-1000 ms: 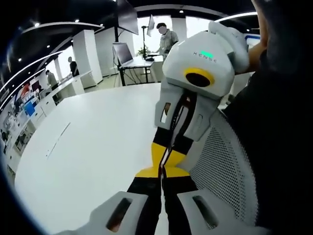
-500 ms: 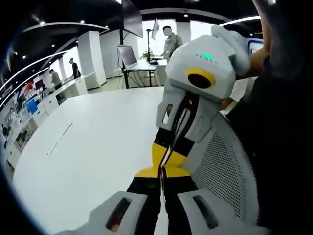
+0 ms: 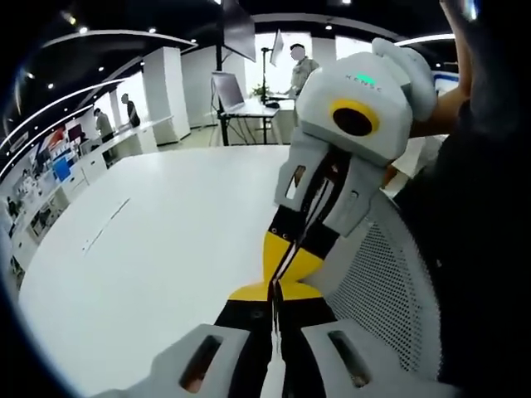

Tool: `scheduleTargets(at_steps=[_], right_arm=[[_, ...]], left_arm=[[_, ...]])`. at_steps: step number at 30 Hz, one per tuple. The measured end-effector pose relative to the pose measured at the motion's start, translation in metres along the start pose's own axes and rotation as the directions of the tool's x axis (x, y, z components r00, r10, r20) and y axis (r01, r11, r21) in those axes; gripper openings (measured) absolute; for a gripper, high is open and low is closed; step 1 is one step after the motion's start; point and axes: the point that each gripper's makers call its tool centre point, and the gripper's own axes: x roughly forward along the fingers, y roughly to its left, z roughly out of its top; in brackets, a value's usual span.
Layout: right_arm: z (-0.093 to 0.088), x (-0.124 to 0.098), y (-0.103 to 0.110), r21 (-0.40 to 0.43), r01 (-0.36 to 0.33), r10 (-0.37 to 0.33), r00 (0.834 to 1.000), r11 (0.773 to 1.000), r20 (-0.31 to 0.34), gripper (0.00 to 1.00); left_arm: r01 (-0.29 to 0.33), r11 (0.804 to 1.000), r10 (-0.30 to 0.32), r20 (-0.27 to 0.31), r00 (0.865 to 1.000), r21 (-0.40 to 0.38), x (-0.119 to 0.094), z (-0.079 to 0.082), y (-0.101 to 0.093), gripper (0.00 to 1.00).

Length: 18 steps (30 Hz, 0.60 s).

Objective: Open the resealable bag by pulling the two sides of the seal apart until the entire bag opening is separated and visibly accessible.

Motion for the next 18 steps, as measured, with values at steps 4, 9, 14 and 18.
scheduleTargets(at_steps=[4, 9, 14, 18], right_arm=[[-0.0006, 0.0006, 0.0022, -0.005, -0.008, 0.008, 1.000, 1.000, -0.005, 0.00], [-0.0022, -0.0007, 0.0004, -0.010, -0.003, 0.003, 1.000, 1.000, -0.008, 0.00], [0.0001, -0.0021, 0.0013, -0.007, -0.007, 0.008, 1.000, 1.000, 0.009, 0.00], [-0.0017, 0.0010, 0.0048, -0.038, -0.017, 0.017, 1.000, 0.999, -0.010, 0.00]], left_arm=[[0.006, 1.000, -0.006, -0.024, 1.000, 0.017, 0.0017, -0.0027, -0.0020, 0.00], [-0.015, 0.998, 0.018, -0.035, 0.999, 0.068, 0.0028, -0.0020, -0.0024, 0.00], [-0.007, 0.998, 0.008, -0.017, 1.000, 0.066, -0.0001, 0.0012, -0.0024, 0.00], [0.014, 0.997, -0.011, -0.037, 0.999, 0.080, -0.0005, -0.0001, -0.0056, 0.00]])
